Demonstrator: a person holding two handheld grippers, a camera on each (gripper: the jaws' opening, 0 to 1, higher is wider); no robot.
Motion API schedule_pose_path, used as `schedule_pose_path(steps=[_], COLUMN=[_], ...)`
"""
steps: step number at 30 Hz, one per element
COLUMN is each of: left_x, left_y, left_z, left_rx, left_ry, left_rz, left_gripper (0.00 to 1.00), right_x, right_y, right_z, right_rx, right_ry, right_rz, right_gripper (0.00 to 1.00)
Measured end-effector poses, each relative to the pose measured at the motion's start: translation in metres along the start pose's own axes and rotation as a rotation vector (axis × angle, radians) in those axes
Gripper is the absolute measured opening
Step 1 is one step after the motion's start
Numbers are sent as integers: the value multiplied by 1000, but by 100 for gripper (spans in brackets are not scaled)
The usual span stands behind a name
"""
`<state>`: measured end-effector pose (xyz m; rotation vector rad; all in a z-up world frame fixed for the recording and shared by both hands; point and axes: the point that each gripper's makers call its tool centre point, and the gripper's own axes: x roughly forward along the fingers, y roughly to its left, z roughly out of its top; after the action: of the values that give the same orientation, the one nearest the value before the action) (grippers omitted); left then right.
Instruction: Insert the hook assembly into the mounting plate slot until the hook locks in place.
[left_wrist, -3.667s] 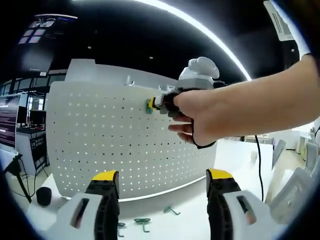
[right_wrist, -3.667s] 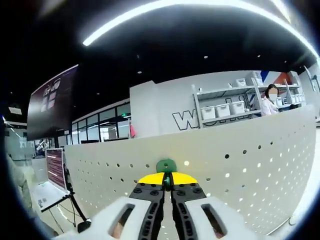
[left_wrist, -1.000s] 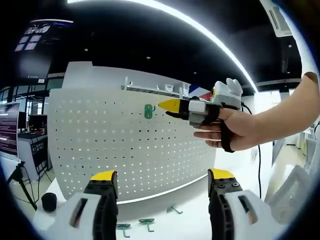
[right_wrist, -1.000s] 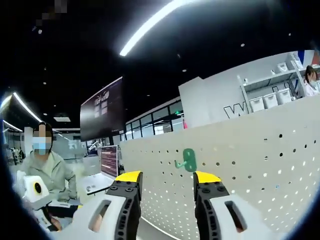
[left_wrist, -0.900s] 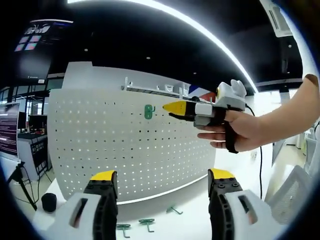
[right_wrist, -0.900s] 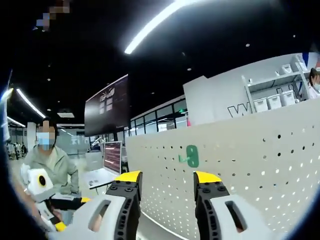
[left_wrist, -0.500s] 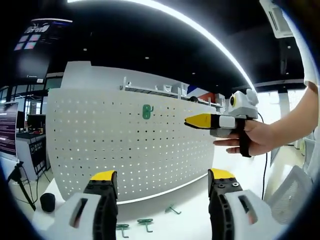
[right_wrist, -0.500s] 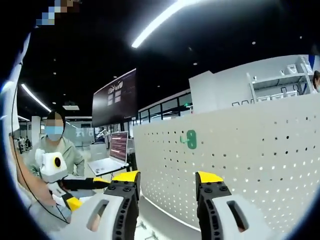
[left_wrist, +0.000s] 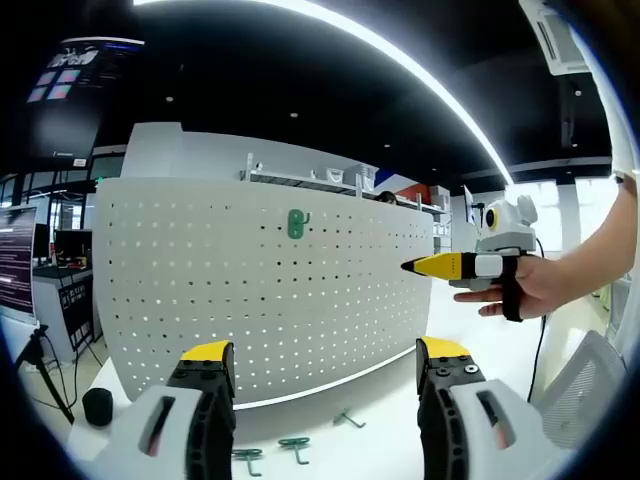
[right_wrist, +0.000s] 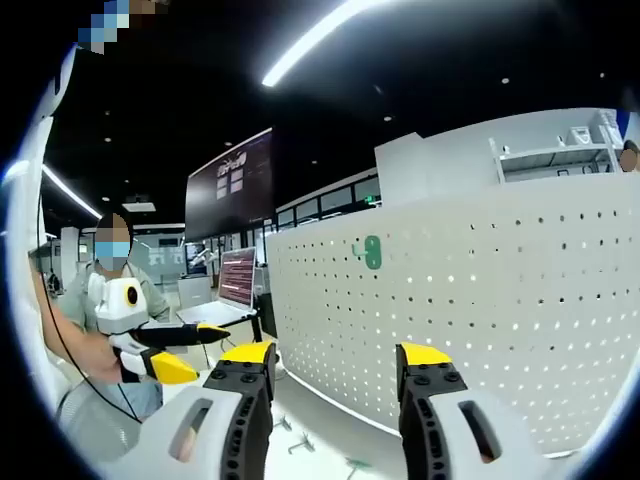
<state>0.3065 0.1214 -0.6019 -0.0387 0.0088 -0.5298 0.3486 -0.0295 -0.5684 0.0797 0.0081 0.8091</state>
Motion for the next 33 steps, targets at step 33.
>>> schedule_pose_path(steps=[33], left_x=[-17], left_y=[0], left_z=[-8], left_rx=[-8], left_ry=[13], left_rz=[-8], left_gripper=[76], right_x=[-90], right_y=[-3], right_z=[-52], right_rx=[55], right_ry=[68], right_rz=[-112], right_gripper=[53])
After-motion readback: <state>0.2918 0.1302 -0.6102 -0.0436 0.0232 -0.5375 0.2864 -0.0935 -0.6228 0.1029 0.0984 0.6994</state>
